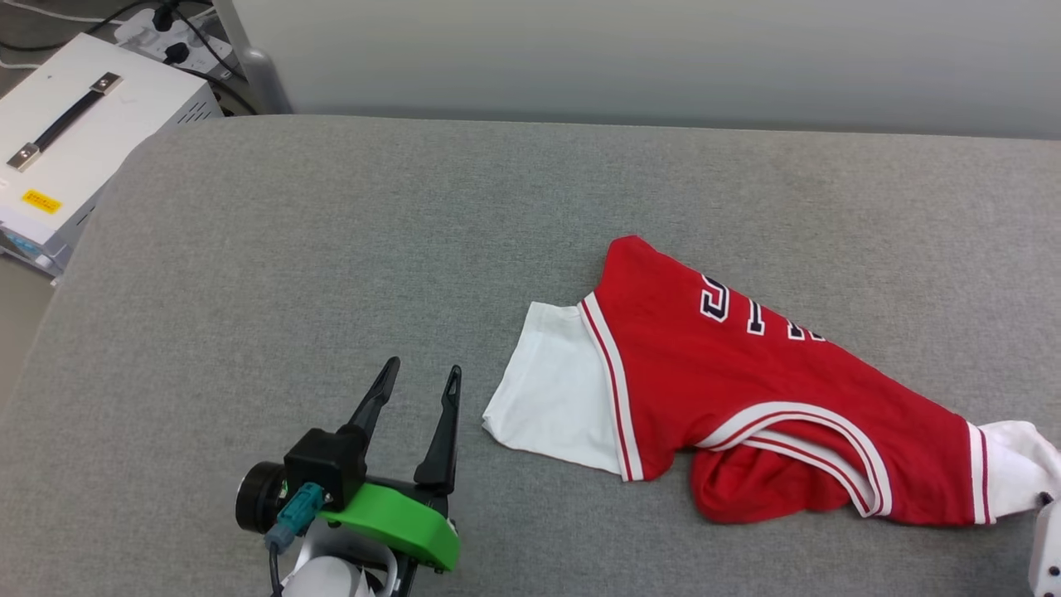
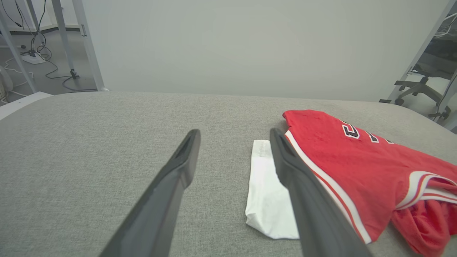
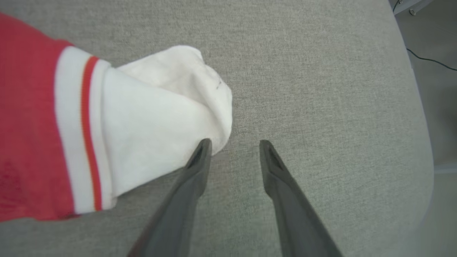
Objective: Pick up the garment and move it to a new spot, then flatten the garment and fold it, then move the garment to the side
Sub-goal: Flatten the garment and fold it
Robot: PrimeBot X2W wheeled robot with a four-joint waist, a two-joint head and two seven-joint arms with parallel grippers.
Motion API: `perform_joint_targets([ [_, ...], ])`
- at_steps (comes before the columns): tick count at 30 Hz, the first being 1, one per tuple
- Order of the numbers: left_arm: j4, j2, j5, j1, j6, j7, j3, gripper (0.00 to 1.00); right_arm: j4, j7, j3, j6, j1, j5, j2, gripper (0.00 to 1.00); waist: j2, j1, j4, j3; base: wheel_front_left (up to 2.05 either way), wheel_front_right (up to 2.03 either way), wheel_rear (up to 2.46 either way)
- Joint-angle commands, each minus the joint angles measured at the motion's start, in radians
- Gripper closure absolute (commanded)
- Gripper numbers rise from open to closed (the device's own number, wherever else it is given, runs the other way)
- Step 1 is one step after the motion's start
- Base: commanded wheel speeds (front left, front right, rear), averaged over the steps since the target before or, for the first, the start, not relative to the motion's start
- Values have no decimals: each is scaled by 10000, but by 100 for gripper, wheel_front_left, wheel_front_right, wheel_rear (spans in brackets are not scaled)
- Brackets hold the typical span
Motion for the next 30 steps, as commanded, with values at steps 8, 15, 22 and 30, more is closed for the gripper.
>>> perform_joint_targets([
  [8,73,53,47,-108,-30,-57,128,0,-537,-2262,-377,-15,-469,-10,645,0,115,0,-328,-216,0,0,0],
  [15,-78,56,-134,33,-30,-57,202,0,-1767,-4651,-241,-15,-30,557,1575,0,115,0,-391,-291,0,0,0],
  [22,278,633,-556,-345,-30,243,-246,0,-2709,-5627,72,-15,73,882,1834,0,115,0,-630,-14,0,0,0],
  [30,-67,1354,-1725,-1636,4,4247,-1395,0,-3250,-5896,216,-15,-19,1056,1872,0,115,0,-921,550,0,0,0],
])
